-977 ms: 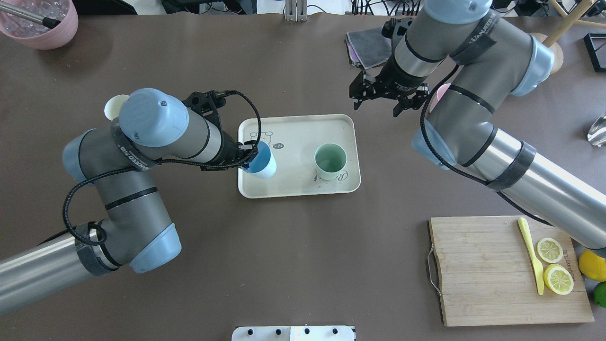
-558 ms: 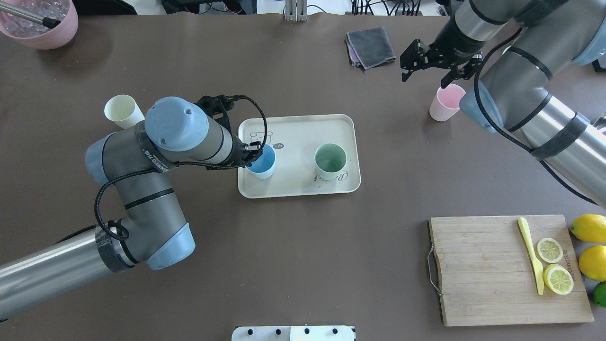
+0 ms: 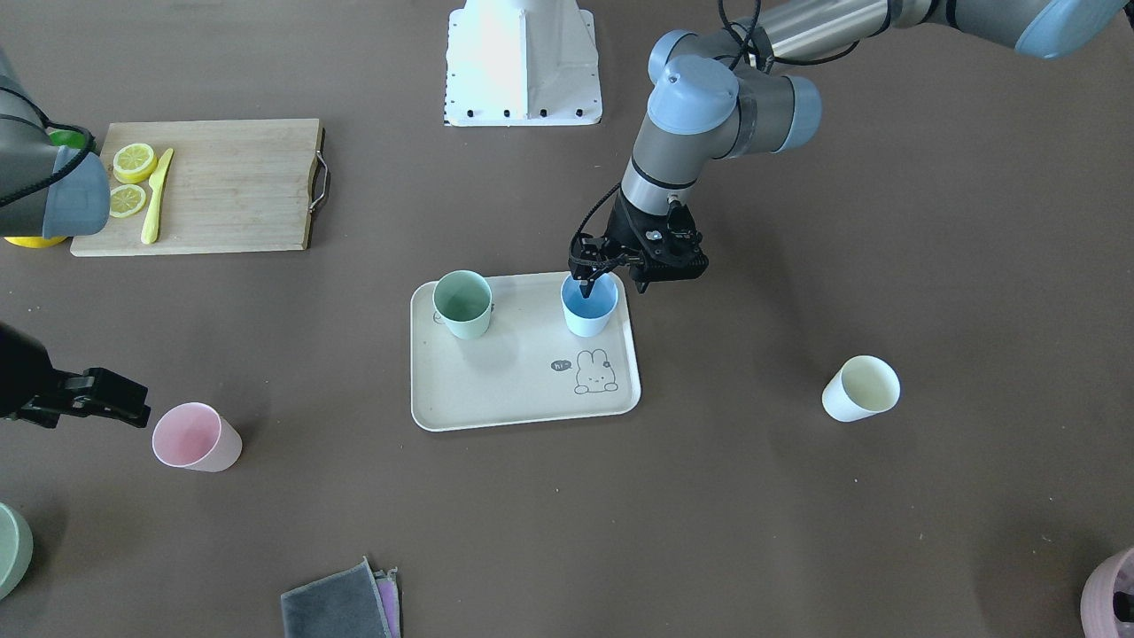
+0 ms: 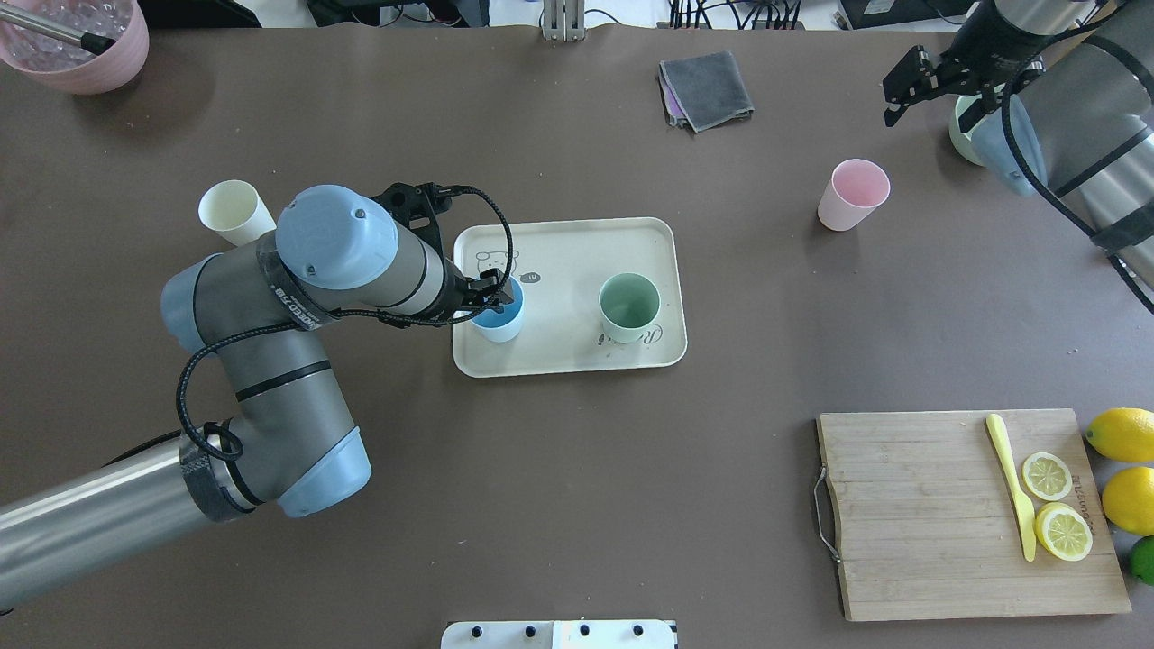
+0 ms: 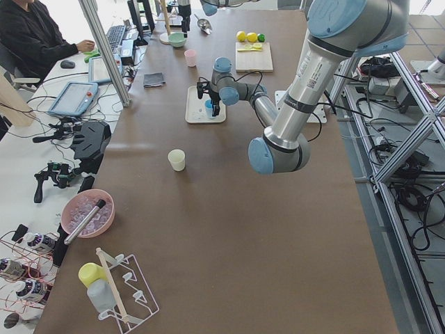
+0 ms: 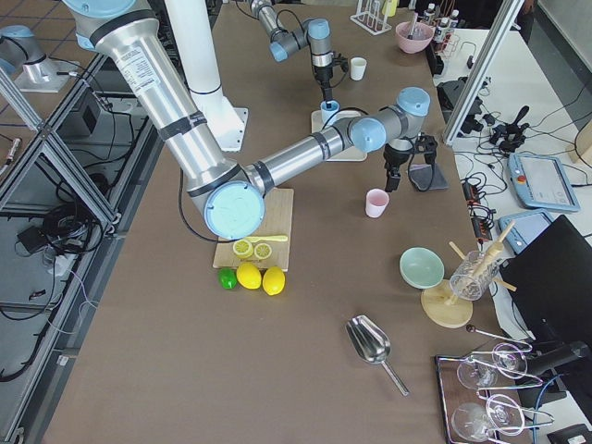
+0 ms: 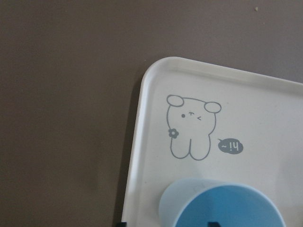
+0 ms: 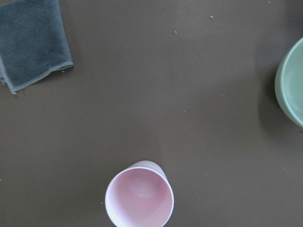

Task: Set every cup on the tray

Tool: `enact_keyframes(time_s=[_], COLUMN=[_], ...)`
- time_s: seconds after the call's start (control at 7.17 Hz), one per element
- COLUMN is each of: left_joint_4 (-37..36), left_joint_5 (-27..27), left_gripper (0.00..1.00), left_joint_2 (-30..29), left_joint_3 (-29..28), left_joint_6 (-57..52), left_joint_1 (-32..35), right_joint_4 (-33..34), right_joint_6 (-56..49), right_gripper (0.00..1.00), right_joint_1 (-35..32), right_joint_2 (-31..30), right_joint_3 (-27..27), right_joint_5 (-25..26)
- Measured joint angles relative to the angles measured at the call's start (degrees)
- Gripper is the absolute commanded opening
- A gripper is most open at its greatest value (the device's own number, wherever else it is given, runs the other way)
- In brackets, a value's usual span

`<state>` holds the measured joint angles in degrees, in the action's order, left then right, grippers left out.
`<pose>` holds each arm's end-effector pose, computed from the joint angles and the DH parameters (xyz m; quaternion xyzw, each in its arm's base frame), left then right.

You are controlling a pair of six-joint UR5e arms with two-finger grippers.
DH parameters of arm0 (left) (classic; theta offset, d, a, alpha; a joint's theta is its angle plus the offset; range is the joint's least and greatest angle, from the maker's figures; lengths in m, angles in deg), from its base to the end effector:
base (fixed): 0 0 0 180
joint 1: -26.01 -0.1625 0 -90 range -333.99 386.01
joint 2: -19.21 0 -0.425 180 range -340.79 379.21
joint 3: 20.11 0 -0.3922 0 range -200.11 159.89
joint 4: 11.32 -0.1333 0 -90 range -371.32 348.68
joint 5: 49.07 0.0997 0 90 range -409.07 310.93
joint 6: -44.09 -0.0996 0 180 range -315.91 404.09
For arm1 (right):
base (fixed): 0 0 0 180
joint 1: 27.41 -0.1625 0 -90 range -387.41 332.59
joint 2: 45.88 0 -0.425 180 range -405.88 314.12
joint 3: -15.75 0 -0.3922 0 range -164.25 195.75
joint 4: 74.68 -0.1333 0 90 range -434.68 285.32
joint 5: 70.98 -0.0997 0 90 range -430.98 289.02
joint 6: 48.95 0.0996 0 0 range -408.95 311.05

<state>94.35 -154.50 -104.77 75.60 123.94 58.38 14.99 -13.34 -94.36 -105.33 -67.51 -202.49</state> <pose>0.5129 -0.4516 0.2370 0.0561 0.4721 -0.1079 0.8731 -0.2107 -0.6671 0.3975 0.0007 -0.3979 0.0264 0.9171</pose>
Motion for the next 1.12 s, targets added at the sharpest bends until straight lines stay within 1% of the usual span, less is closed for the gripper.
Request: enact_keyframes(time_s=[0.14, 0.42, 0.7, 0.84, 0.98, 1.12], left_joint_4=[-4.42, -13.25, -17.22, -19.61, -21.99, -23.25], left_joint_5=[-1.20, -5.70, -9.43, -11.35, -12.58, -13.13], left_gripper=[0.97, 0.97, 0.97, 0.97, 0.97, 0.97], left_joint_2=[0.01, 0.10, 0.50, 1.01, 2.16, 3.74], left_joint_3=[3.61, 10.73, 14.00, 16.03, 18.34, 19.91], left_joint_6=[-1.90, -6.28, -9.72, -12.21, -15.43, -18.91], left_joint_1=[0.69, 4.79, 9.83, 12.63, 14.88, 16.57], right_joint_4=[-0.97, -3.75, -8.72, -10.84, -11.98, -12.43], right_joint_6=[-0.83, -0.19, 1.71, 2.07, 2.21, 2.25], right_gripper=[1.00, 1.00, 0.99, 0.79, 0.30, 0.00], right_joint_1=[0.15, 2.70, 5.28, 5.86, 6.19, 6.41], right_joint_2=[-0.21, -1.04, -2.40, -2.92, -3.08, -3.00], right_joint_3=[1.82, 3.45, 4.68, 5.69, 6.66, 7.40], right_joint_5=[0.26, 2.04, 3.99, 4.44, 4.65, 4.73])
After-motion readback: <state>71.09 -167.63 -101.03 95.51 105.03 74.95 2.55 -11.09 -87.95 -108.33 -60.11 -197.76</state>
